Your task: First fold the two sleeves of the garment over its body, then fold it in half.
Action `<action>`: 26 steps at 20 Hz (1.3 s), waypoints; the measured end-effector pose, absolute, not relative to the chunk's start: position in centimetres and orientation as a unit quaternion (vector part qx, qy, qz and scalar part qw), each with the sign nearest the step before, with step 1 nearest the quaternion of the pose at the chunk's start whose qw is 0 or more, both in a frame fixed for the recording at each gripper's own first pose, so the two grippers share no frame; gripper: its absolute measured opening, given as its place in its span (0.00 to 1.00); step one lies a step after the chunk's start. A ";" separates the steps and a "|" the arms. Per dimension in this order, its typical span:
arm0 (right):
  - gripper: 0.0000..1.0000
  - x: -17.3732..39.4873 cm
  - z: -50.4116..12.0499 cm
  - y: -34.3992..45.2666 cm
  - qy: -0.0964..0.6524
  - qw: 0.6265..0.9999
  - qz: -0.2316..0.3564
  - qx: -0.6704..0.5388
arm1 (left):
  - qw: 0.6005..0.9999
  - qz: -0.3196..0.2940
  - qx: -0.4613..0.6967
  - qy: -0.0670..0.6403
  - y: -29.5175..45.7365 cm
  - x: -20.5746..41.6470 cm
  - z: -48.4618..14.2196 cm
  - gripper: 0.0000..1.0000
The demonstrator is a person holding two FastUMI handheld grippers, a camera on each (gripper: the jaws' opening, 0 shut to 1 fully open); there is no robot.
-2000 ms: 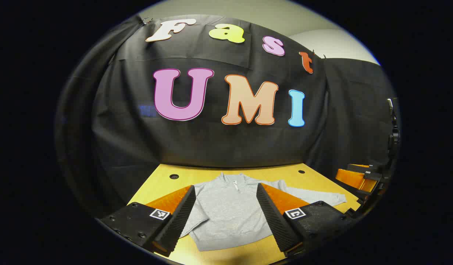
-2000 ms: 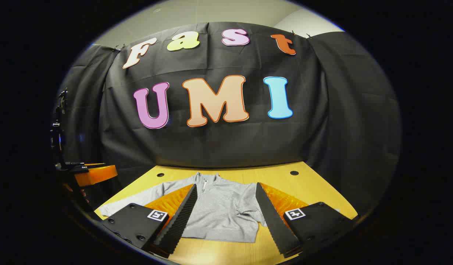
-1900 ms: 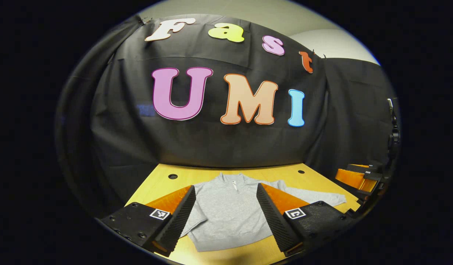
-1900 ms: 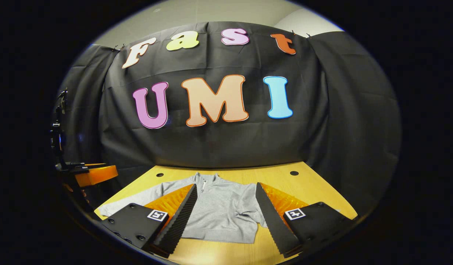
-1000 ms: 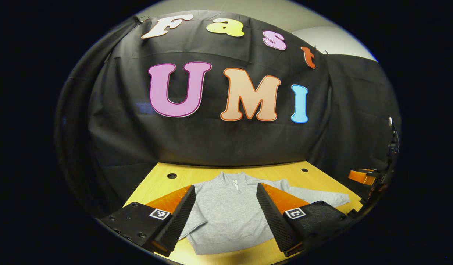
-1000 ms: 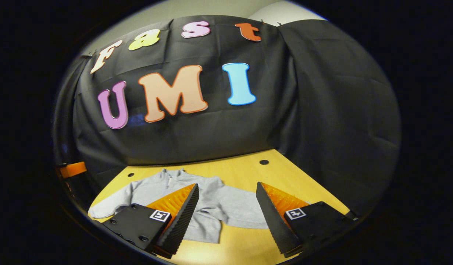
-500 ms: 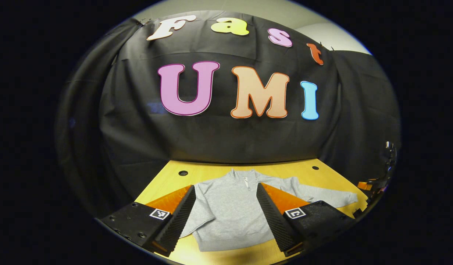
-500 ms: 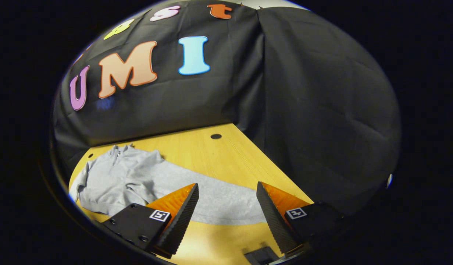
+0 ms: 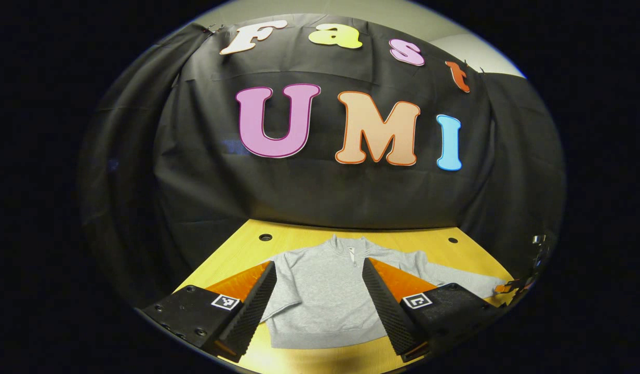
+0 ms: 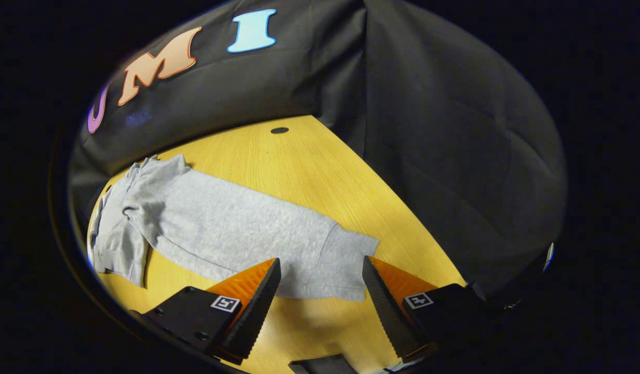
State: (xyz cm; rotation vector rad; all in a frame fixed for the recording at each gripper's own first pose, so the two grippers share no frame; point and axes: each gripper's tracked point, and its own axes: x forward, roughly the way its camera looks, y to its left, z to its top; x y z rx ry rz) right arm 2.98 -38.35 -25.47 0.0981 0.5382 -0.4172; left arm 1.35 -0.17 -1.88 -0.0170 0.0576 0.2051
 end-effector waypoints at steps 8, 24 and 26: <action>0.84 2.8 -26.3 -38.4 0.266 0.942 -0.197 0.062 | 0.993 0.109 -0.004 0.038 -1.0 1.6 -2.7 0.97; 0.15 3.3 -21.8 -33.2 0.238 0.936 -0.236 0.104 | 0.997 0.051 0.002 0.054 2.5 2.2 -3.9 0.97; 0.14 3.9 -20.1 -31.0 0.219 0.942 -0.233 0.097 | 0.998 0.034 0.001 0.055 3.4 2.3 -3.8 0.97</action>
